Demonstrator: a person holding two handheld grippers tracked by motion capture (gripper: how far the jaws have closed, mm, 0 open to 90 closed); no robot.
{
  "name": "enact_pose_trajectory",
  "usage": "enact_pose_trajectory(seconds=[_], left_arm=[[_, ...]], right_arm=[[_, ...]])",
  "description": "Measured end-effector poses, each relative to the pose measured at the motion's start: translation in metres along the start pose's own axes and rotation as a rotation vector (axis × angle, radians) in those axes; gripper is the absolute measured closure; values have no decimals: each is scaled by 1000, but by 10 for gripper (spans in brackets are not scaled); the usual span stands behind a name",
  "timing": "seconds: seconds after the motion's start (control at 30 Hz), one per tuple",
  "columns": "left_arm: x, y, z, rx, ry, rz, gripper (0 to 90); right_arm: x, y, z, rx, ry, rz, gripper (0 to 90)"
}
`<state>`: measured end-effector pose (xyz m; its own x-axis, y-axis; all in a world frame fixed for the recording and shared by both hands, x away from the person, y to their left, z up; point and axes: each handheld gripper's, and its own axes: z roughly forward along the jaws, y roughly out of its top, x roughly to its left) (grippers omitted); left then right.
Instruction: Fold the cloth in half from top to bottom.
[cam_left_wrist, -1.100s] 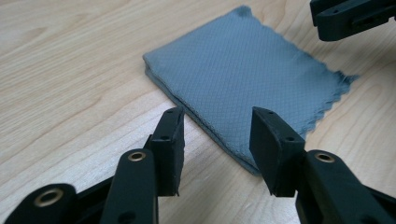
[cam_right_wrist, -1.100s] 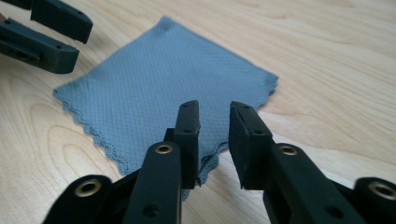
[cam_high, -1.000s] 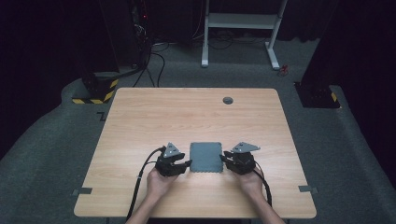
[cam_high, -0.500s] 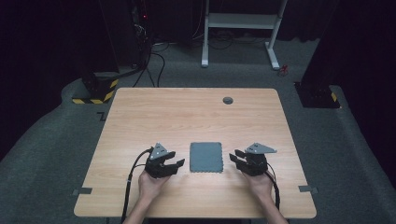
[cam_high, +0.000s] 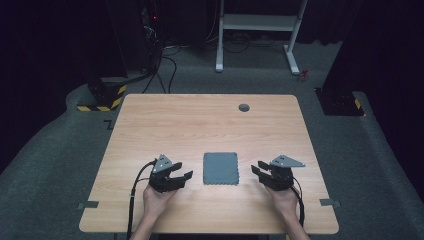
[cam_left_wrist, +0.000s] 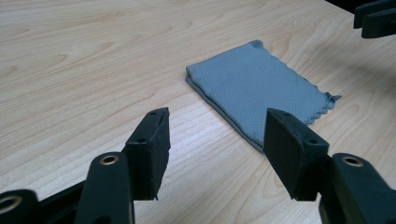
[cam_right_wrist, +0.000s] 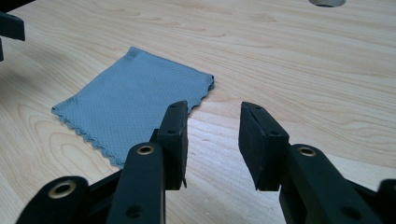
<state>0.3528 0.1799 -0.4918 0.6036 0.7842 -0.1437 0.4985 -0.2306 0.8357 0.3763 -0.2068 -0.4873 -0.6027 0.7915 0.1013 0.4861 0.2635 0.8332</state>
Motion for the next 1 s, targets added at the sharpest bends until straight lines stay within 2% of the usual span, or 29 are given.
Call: enact_pose_trajectory(seconds=[0.13, 0.67, 1.0], left_arm=[[2, -3, -4, -3, 10, 5, 409], [10, -15, -23, -47, 34, -47, 406], [13, -25, -28, -44, 52, -64, 406]], right_arm=[[-2, -2, -4, -3, -6, 10, 619], [-8, -14, -19, -27, -21, 36, 615], [-10, -23, -27, -27, -34, 43, 613]])
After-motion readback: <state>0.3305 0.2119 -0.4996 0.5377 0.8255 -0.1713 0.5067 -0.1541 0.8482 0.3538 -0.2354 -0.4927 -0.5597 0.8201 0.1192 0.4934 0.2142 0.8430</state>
